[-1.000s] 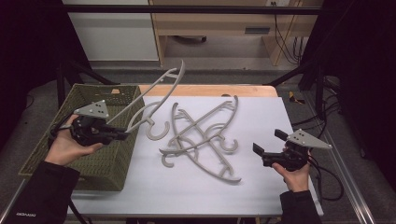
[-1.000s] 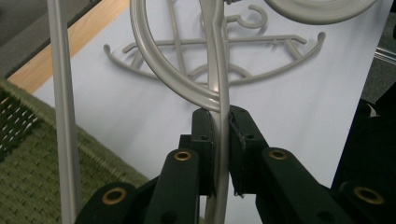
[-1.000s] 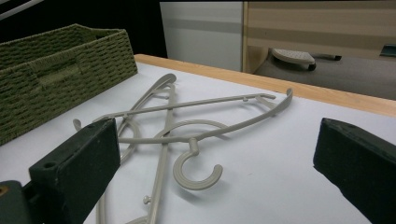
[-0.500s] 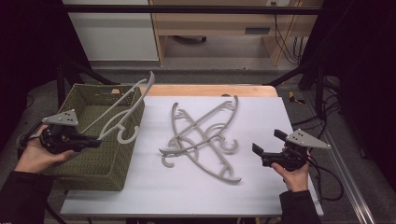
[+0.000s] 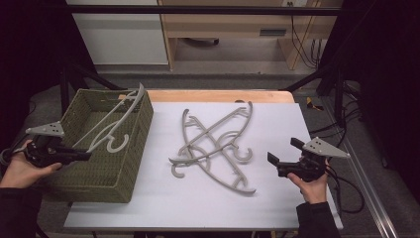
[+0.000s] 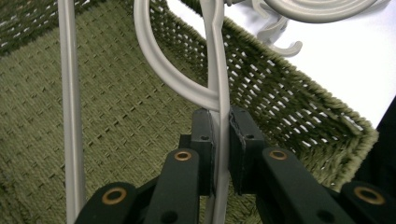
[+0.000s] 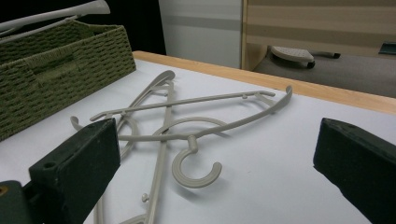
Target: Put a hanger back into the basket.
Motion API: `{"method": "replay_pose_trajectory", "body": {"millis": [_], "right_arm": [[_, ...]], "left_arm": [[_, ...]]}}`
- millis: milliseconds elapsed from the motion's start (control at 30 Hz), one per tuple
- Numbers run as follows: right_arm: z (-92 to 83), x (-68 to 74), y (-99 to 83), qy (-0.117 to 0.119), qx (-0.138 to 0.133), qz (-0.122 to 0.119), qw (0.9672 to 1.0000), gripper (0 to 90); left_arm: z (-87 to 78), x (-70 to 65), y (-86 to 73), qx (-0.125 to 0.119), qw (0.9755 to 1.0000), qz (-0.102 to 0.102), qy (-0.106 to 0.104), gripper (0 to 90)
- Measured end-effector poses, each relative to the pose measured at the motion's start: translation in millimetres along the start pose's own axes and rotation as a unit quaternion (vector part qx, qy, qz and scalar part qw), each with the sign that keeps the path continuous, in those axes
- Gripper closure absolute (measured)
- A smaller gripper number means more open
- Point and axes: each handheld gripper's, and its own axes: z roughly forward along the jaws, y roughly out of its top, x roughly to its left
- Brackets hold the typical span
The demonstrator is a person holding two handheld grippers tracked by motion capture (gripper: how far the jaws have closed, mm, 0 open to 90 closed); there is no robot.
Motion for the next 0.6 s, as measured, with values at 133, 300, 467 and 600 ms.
{"method": "replay_pose_trajectory", "body": {"millis": [133,300,467,600], "right_arm": [[-0.1,0.1,0.0,0.0,0.0,0.0,1.0,0.8],[0.1,-0.4,-0.1,0.0,-0.001,0.0,1.0,0.8],[1.7,-0.1,-0.7,0.001,0.001,-0.002,1.0,0.8],[2.1,0.2,-1.1,0.001,0.003,0.0,1.0,0.8]], "left_arm": [[6.8,5.6,-3.1,0.019,0.9998,-0.008,0.004,81.4],[13.5,12.0,-8.4,0.024,0.9995,-0.019,0.004,81.4],[25.3,19.7,-14.7,0.043,0.9986,-0.032,0.002,81.4],[36.2,21.9,-16.3,0.051,0.9977,-0.044,0.005,81.3]]}}
